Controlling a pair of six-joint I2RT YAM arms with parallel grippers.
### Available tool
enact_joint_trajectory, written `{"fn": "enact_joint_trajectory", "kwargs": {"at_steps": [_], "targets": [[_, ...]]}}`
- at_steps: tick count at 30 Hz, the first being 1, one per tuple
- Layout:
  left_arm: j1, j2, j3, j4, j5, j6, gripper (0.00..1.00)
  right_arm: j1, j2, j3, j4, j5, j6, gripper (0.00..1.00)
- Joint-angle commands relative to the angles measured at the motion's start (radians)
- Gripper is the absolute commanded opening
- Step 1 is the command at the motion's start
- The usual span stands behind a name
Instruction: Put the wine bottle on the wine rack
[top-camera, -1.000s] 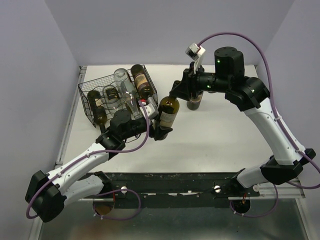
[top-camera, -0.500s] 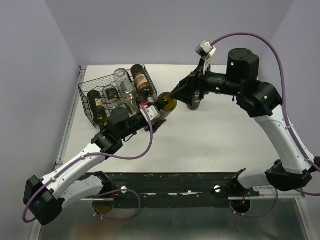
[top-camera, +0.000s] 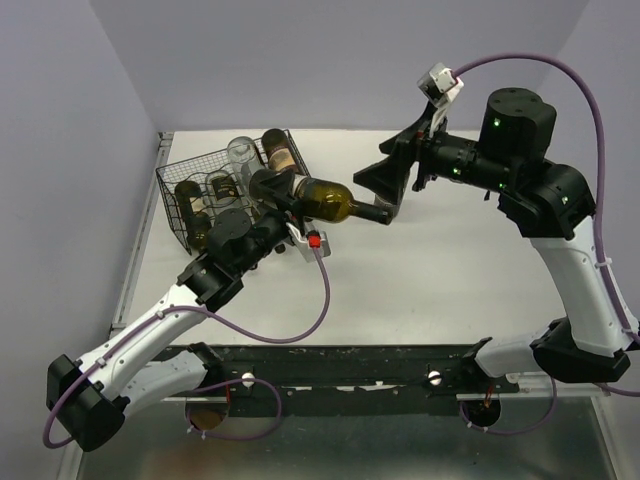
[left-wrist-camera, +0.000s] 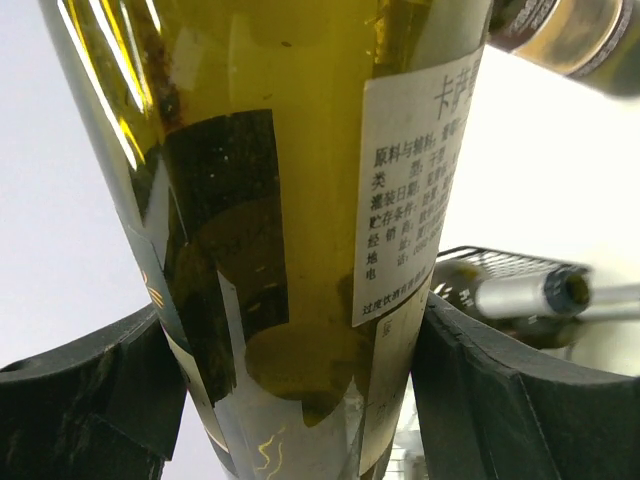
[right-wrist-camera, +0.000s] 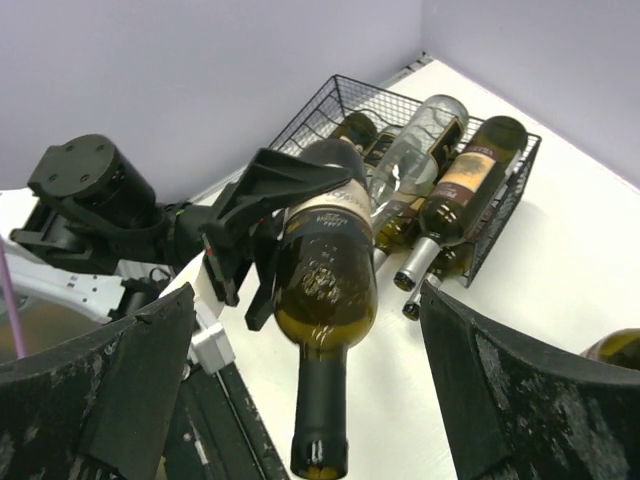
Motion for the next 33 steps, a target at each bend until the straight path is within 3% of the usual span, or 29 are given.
{"fn": "enact_joint_trajectory", "kwargs": {"at_steps": [1,11,17,33], "targets": [[0.014,-0.017,0.084,0.029,0.042,0.346,0.0,0.001,0.039,0.063,-0.167,0.103,-0.038,1.0],[0.019,0.015,0.138,-0.062,0.037,0.536,0.0,0.001,0.062,-0.078,-0.256,0.064,-0.036,0.92],[0.019,0.029,0.155,-0.077,0.051,0.542,0.0,0.004,0.105,-0.161,-0.265,0.032,-0.035,0.82],[0.017,0.076,0.192,-0.065,-0.03,0.469,0.0,0.07,0.192,-0.24,-0.234,0.001,-0.025,0.66]]}}
